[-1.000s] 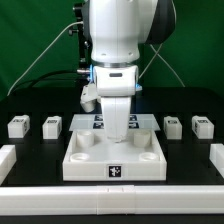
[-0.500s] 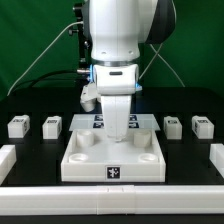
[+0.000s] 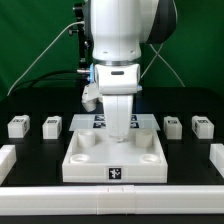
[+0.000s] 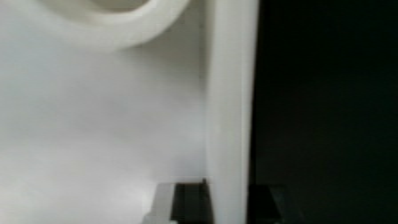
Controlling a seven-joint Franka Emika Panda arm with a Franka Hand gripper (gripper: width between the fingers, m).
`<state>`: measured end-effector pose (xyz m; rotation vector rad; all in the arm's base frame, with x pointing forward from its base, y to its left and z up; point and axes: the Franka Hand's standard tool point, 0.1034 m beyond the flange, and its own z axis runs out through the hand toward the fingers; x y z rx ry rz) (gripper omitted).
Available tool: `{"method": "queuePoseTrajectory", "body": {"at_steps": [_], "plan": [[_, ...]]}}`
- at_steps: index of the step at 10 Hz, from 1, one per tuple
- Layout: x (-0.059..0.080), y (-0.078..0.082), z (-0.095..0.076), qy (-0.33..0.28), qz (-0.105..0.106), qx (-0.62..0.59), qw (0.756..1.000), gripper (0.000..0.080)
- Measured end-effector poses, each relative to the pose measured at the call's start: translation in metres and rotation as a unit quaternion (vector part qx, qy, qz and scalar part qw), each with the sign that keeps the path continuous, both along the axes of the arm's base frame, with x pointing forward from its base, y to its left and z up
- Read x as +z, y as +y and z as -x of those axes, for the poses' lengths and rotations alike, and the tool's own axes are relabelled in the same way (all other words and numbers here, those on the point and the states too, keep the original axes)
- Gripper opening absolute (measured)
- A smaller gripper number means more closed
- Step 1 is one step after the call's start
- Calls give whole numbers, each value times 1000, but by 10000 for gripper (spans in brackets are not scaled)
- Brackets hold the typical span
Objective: Assemble one leg
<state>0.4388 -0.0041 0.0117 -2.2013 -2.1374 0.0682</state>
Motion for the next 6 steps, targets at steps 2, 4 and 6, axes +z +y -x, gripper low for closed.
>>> {"method": "queuePoseTrajectory", "body": {"at_steps": [2,4,6], "plan": [[-3,11,-8,-1,-2,11,1000,67],[-3,20,-15,-4,-4,16,1000,67],[-3,33,-24,-8,-8,19,1000,67]]}}
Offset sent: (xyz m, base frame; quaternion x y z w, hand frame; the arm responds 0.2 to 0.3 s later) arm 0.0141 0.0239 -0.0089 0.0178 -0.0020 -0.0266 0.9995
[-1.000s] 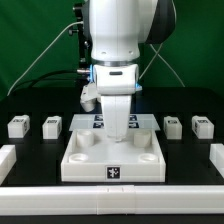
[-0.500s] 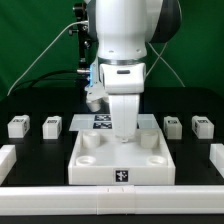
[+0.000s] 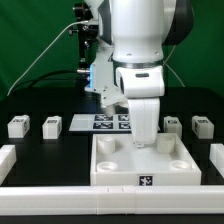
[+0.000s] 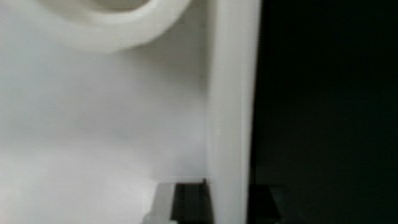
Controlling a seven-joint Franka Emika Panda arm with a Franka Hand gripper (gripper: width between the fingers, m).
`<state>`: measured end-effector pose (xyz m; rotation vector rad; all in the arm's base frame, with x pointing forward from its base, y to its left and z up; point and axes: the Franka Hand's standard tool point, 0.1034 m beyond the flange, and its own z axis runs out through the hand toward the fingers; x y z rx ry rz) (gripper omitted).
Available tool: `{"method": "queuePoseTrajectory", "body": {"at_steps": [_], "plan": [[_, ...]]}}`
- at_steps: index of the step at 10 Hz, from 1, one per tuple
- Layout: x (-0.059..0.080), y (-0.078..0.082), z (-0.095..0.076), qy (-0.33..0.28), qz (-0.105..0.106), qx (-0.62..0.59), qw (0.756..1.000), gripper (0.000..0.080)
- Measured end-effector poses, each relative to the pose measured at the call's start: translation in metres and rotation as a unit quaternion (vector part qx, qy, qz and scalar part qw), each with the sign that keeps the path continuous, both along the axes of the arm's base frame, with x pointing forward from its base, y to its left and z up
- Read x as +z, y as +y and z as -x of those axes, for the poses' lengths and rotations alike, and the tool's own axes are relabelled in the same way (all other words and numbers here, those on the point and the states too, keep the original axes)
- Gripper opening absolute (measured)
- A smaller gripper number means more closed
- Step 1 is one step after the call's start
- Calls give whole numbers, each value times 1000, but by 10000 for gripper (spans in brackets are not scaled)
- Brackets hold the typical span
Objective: Assemble one leg
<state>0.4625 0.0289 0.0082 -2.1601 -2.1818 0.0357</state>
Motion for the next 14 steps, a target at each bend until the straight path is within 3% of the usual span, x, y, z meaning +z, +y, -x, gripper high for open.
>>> {"method": "queuePoseTrajectory", "body": {"at_steps": [6,10,14], "plan": [[0,24,-33,-6,-8,-7,1000,67],[0,40,-34,4,-10,-14,1000,67],[0,43,-34,6,-9,-17,1000,67]]}}
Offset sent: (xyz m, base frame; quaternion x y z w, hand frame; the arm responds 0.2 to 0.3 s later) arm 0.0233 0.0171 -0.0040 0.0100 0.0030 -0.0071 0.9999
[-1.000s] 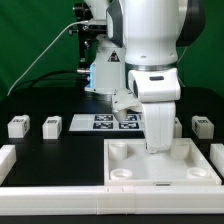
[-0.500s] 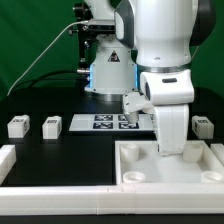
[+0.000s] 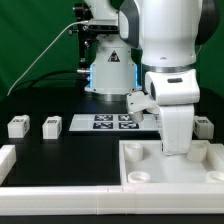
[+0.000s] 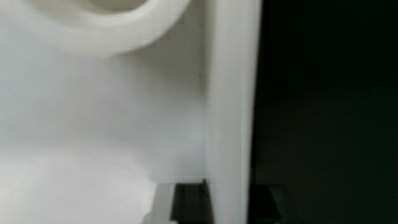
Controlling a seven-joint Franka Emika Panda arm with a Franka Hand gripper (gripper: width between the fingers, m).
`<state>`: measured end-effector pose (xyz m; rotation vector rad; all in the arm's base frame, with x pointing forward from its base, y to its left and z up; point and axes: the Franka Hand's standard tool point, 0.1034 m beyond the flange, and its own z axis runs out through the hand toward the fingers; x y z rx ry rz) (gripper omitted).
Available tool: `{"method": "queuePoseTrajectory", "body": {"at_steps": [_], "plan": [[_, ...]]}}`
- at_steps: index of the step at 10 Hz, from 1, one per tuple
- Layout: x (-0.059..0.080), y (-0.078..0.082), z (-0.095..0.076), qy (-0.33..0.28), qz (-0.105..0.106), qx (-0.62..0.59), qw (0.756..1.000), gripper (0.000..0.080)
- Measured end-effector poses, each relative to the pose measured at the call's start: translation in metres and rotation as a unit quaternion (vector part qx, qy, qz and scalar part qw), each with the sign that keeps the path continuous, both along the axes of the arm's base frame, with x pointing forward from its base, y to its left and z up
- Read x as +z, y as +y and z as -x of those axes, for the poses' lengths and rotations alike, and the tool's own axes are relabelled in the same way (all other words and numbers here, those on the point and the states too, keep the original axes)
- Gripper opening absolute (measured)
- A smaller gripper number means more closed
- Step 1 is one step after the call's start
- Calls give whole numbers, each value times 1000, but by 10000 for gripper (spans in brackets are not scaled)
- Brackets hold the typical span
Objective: Assemble one leg
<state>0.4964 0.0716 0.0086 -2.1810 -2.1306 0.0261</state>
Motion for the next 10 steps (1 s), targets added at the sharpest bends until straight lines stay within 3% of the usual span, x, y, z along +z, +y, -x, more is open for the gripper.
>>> {"method": "queuePoseTrajectory", "body": {"at_steps": [1,2,3,4,5,6,7,10], "plan": [[-1,-2,1,0,0,-1,1000,129],[-1,-2,1,1,0,-2,1000,129],[-1,-1,1,0,1,-5,1000,320],[1,1,0,-1,2,-15,1000,320],[5,3,-1,-4,3,-23,1000,515],[10,3,-2,-8,5,-29,1000,515],[16,2,-1,-10,7,-37,999,627],[28,-1,8,-22,10,-67,998,648]]}}
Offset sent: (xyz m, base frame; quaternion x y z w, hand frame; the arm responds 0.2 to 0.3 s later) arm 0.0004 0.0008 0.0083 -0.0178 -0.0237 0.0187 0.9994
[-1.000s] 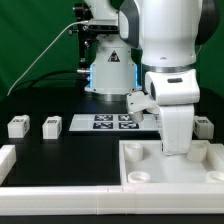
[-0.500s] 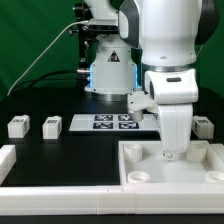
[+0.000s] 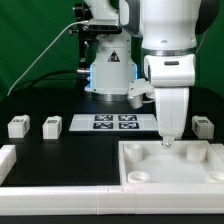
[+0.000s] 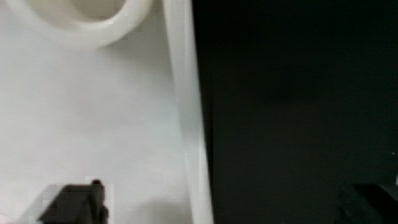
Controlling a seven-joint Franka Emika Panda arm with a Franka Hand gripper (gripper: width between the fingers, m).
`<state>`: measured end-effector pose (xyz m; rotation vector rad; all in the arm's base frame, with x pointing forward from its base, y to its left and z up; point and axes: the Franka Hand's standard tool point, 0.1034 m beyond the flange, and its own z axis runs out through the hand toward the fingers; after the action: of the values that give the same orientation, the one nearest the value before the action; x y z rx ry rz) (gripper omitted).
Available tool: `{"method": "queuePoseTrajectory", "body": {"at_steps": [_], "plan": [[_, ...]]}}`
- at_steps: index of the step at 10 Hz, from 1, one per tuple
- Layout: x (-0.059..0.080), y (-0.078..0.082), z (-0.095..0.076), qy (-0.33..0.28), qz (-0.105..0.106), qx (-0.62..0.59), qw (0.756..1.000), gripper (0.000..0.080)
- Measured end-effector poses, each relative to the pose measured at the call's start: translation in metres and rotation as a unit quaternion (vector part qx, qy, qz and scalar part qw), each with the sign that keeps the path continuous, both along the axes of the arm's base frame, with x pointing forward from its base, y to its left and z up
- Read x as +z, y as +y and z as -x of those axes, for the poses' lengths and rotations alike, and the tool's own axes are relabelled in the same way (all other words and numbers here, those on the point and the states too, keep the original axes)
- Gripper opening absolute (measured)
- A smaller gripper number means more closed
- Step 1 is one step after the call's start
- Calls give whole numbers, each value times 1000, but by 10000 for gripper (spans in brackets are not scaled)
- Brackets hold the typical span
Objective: Assemble one leg
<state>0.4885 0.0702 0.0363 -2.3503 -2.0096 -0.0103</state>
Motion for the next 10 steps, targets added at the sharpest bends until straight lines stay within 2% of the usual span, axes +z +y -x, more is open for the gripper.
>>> {"method": "queuePoseTrajectory", "body": {"at_steps": [1,6,10], "plan": [[2,0,6,-9,-1,-8,1000,648],[-1,-1,6,-5,-1,-9,1000,649],[-2,0,7,-4,-3,-57,998,649]]}}
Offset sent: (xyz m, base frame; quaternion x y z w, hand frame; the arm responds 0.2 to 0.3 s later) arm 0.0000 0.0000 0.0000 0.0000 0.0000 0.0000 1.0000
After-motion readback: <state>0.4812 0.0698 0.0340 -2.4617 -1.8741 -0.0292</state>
